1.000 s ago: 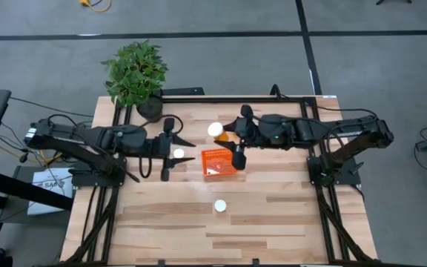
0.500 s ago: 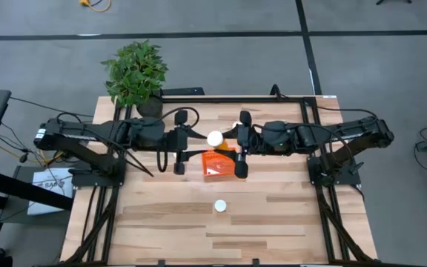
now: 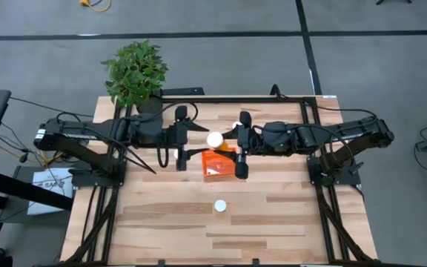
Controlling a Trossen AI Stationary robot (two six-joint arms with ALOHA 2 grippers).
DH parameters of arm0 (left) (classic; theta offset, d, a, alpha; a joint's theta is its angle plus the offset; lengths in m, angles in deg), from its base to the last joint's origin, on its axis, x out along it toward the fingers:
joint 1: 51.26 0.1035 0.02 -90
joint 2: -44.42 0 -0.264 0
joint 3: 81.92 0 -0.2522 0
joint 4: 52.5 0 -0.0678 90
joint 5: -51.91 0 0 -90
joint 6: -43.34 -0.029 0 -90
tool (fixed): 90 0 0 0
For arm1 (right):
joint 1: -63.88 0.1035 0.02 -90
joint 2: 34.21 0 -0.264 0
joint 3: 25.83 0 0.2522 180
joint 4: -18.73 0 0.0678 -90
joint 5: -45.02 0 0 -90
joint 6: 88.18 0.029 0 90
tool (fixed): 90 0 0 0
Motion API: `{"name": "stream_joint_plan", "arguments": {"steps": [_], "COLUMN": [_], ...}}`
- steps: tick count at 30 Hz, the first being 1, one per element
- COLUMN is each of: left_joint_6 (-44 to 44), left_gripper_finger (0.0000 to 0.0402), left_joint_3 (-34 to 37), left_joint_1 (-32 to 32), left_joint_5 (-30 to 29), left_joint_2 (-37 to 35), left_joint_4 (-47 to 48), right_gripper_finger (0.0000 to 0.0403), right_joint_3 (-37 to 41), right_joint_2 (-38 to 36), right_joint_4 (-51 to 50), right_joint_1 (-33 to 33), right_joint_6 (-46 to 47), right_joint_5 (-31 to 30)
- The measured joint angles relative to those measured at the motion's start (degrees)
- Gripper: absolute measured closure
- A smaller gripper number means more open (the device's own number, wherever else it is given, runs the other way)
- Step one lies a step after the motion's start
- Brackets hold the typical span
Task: Pick and place pill bottles into a basket
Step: Put the orange pill bottle into the orange bin
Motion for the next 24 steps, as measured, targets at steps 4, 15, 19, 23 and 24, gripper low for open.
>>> {"name": "stream_joint_plan", "arguments": {"steps": [4,15,19,23,24], "left_joint_6": [0.0,0.1,0.1,-0.5,-0.9], "left_gripper_finger": [0.014,0.0139,0.0139,0.0139,0.0139], "left_joint_3": [0.0,0.0,0.0,0.0,0.1], "left_joint_1": [0.0,0.0,0.0,0.0,0.0], "left_joint_5": [2.0,6.4,6.4,6.7,6.8], "left_joint_2": [0.0,0.0,0.8,2.6,2.8], "left_joint_4": [-4.1,-9.4,-10.9,-14.4,-14.1], "right_gripper_finger": [0.0217,0.0215,0.0217,0.0215,0.0215], "right_joint_3": [0.0,0.0,0.0,0.0,0.0], "right_joint_2": [0.0,0.0,0.0,0.0,0.0], "right_joint_4": [0.0,0.1,0.7,2.2,2.3], "right_joint_1": [-0.2,-0.8,-0.8,-0.8,-0.8], "right_joint_6": [-0.7,-1.7,-1.8,-2.4,-2.4], "right_joint_5": [0.0,0.1,0.1,0.8,1.3]}}
